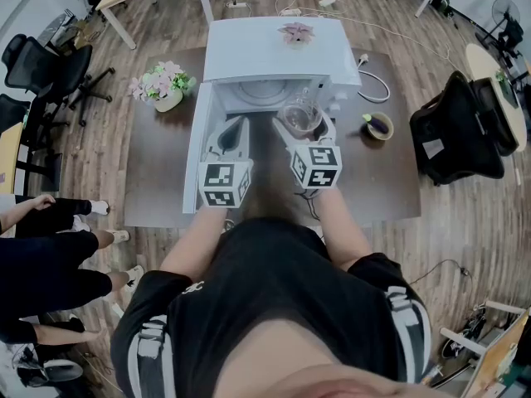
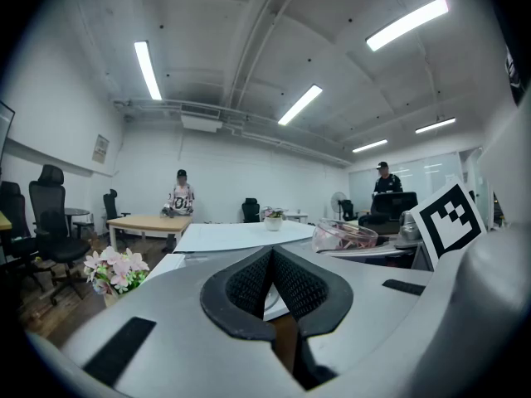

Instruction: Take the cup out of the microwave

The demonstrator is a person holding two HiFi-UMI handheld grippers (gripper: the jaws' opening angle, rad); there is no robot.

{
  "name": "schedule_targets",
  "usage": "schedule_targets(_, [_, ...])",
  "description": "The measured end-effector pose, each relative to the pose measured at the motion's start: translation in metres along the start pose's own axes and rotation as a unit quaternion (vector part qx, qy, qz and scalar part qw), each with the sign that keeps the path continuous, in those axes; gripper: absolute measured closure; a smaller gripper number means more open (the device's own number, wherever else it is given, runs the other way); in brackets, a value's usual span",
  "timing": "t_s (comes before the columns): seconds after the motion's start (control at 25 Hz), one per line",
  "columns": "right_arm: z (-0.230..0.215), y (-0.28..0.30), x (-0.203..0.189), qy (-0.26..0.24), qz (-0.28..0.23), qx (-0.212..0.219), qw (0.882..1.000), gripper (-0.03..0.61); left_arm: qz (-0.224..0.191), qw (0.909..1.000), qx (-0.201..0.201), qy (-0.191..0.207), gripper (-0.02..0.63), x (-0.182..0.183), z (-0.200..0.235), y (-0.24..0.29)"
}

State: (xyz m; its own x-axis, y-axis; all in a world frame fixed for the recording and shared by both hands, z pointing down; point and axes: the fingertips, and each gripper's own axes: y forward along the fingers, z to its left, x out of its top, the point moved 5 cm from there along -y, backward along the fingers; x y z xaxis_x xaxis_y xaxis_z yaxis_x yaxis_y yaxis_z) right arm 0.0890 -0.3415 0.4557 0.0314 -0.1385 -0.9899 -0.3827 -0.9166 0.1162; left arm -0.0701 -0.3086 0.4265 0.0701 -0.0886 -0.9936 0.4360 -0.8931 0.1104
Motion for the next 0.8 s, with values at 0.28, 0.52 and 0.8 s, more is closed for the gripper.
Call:
schedule_targets(0.28, [0.0004,-0.0032,0.0014,-0.001,-0.008,0.004,1.0,0.114,-0.002,1.0,-0.001,-0.003,0.612,-0.0004,-0.0025,-0.0004])
schedule_targets(0.52, [-0.0005,-0.0048,-0.0007,0.0,-0.004,0.003,1.0,0.114,-0.002,1.0,0.001,-0.005,0.612,-0.0017,-0.0049,-0.002])
schedule_targets(0.8, [0.0018,-0.0065,-0.0035,0.002,-0.004,0.009,1.0,0.114,-0.002,1.0,0.003,-0.008,0.612,-0.0046,-0.0067,-0.0041])
